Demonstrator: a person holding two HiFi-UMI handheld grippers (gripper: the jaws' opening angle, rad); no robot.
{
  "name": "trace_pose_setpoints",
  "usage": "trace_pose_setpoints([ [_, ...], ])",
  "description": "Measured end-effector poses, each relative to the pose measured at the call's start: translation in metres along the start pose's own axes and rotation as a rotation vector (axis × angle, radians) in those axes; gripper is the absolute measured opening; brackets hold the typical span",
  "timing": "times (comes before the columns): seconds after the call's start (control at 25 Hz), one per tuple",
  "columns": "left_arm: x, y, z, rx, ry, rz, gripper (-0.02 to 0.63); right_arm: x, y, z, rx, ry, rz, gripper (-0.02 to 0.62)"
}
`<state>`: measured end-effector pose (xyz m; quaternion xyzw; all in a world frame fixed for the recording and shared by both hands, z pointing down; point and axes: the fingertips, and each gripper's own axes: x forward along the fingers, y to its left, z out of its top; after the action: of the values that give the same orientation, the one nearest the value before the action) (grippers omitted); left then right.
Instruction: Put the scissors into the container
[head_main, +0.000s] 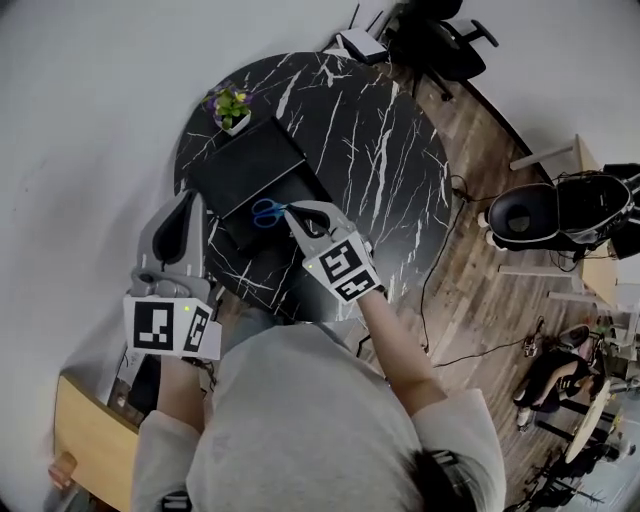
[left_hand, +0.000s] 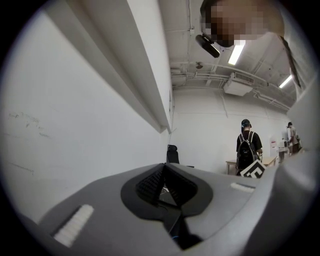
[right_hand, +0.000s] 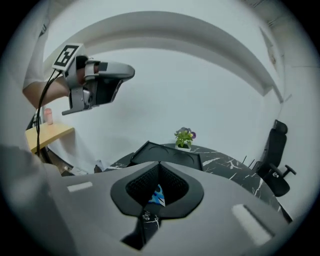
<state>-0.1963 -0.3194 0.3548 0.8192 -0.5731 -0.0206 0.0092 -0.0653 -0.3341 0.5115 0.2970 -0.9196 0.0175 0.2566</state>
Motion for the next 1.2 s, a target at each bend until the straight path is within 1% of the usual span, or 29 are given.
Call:
trace_pose_setpoints([
  [0.16, -0.001, -0.017, 0.012, 0.017, -0.017, -0.01, 0.059, -0.033, -0.012, 0.02, 0.044, -0.091, -0.072, 0.003],
  [0.4, -0.008, -0.04, 0.024, 0.039, -0.038, -0.017, 0.059, -0.078, -0.023, 0.045, 0.079, -0.217, -0.163, 0.005],
  [0.64, -0.015, -0.059, 0.036, 0.059, -0.056, -0.018, 0.06, -0.123, -0.03, 0.07, 0.11, -0.326, -0.22, 0.005],
  [1.0, -0.029, -0.089, 0.047, 0.082, -0.084, -0.034, 0.06, -0.191, -0.033, 0.097, 0.092, -0.461, -0.318, 0.005],
  [1.2, -0.039, -0.103, 0.056, 0.092, -0.098, -0.035, 0.06, -0.224, -0.035, 0.104, 0.098, -0.511, -0.367, 0.005],
])
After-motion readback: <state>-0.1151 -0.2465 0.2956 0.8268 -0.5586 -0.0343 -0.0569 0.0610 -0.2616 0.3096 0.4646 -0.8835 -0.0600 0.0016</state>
